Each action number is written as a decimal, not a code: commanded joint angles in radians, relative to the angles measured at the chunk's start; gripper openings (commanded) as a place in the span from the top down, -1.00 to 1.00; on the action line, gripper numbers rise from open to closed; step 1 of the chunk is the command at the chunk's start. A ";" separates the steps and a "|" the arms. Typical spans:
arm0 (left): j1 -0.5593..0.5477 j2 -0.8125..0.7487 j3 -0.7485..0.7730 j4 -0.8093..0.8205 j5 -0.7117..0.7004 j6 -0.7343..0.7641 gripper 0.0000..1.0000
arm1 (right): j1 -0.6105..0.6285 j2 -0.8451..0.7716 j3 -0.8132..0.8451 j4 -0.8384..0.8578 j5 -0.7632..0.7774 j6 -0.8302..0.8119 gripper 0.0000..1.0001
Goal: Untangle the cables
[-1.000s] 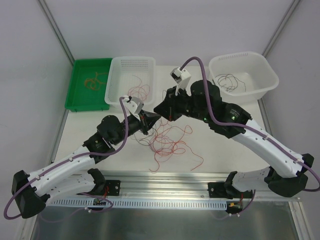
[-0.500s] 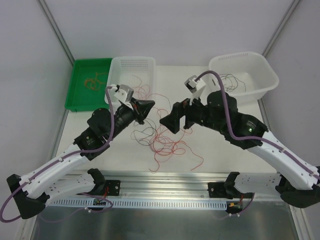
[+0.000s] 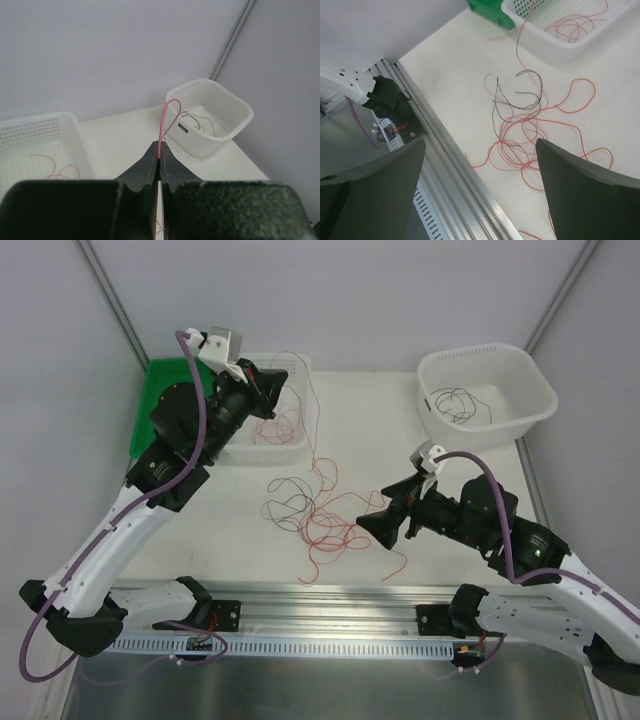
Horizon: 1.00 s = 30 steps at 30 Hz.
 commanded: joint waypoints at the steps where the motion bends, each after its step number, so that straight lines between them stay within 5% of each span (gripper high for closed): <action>1: 0.039 0.033 0.172 -0.068 0.007 -0.021 1.00 | -0.003 -0.049 -0.050 0.018 0.056 -0.019 -0.94; 15: 0.186 0.223 0.543 -0.104 -0.042 0.059 1.00 | -0.001 -0.179 -0.209 -0.091 0.209 0.034 -0.94; 23: 0.262 0.276 0.675 -0.108 0.167 -0.128 1.00 | -0.001 -0.190 -0.247 -0.101 0.246 0.056 -0.94; 30: 0.262 0.279 0.728 -0.108 0.194 -0.170 1.00 | -0.001 -0.156 -0.284 -0.034 0.212 0.070 -0.98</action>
